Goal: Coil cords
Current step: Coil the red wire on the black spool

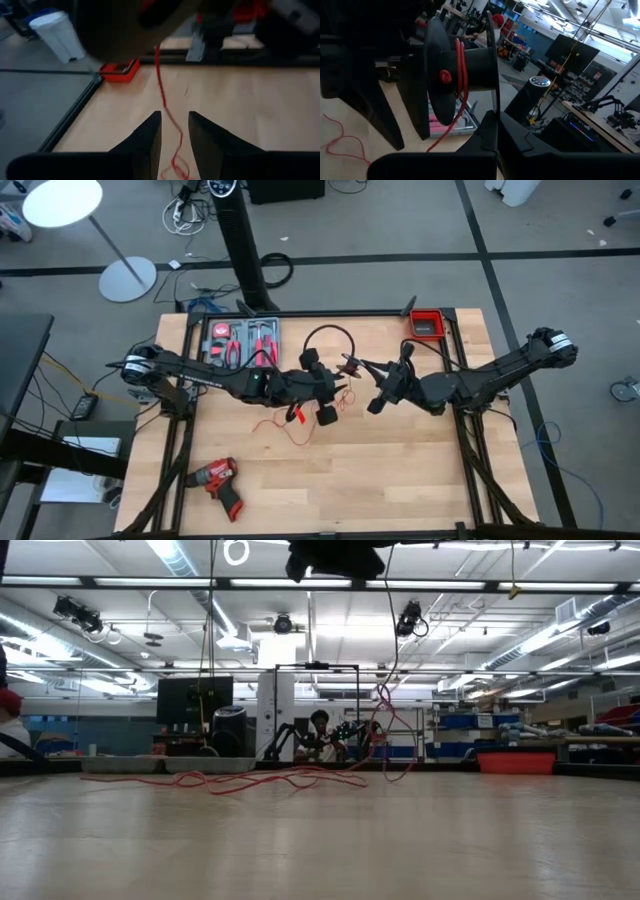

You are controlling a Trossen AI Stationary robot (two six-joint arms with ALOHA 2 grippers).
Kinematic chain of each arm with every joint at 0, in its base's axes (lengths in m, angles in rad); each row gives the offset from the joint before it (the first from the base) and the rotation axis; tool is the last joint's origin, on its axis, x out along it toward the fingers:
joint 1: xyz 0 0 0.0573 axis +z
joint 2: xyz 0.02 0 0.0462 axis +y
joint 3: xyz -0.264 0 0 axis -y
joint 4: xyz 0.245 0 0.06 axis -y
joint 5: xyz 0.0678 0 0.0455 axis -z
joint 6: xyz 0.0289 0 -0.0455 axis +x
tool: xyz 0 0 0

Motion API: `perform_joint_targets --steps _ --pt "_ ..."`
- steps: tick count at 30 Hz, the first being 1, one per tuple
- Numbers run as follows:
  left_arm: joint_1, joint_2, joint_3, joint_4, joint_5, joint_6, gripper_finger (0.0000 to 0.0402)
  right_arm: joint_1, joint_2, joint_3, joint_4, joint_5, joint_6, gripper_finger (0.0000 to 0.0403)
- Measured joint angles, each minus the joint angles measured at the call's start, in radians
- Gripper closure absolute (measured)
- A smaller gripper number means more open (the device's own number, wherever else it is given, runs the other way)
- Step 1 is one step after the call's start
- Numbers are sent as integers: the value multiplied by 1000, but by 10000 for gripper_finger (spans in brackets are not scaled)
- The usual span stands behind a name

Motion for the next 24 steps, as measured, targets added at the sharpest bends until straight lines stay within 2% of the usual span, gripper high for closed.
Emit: perform_joint_targets --steps 10,24 --pt "13 0 0 71 3 27 300 0 0 0 42 -25 -10 403" --pt "14 0 0 70 -6 30 310 0 1 0 89 -54 -15 403"
